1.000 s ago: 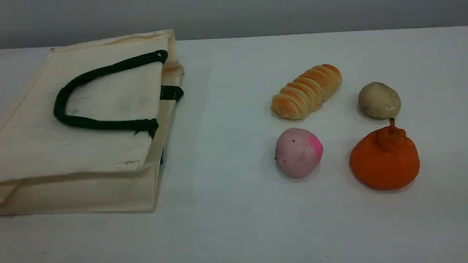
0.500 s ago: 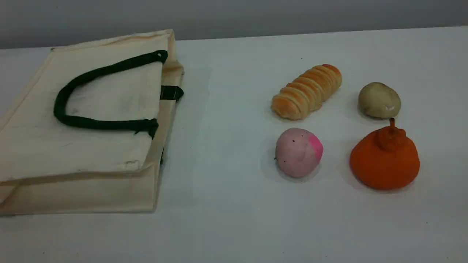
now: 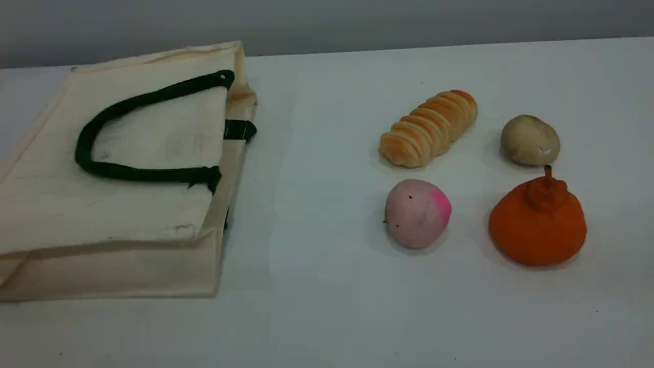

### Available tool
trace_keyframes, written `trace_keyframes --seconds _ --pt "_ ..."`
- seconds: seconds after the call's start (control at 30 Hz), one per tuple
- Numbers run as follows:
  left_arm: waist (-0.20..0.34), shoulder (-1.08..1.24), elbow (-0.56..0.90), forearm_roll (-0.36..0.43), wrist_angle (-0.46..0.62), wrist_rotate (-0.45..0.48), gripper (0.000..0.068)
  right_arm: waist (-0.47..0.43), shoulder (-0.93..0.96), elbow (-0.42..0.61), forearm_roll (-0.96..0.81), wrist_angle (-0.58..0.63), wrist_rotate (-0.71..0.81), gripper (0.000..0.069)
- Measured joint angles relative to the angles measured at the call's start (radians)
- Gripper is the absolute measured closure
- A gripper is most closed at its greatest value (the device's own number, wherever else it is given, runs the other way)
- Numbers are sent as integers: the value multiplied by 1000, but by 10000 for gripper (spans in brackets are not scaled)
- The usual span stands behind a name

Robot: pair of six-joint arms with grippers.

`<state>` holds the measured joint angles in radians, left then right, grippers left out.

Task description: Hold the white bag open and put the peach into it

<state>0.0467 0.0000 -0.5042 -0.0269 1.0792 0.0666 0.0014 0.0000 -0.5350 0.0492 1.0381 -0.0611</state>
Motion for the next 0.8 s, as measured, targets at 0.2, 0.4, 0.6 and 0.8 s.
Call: trace_keyframes --seconds 0.2,0.4,0.6,0.8 --pt "0 0 0 0 0 0 191 0 0 0 17 12 0 150" --pt "0 0 0 1 0 -1 191 0 0 0 38 7 0 150" --pt "-15 11 0 1 0 -19 206 29 0 0 39 8 0 174" --pt "-41 96 -39 -1 -49 -61 237 74 60 -1 58 -43 1 216"
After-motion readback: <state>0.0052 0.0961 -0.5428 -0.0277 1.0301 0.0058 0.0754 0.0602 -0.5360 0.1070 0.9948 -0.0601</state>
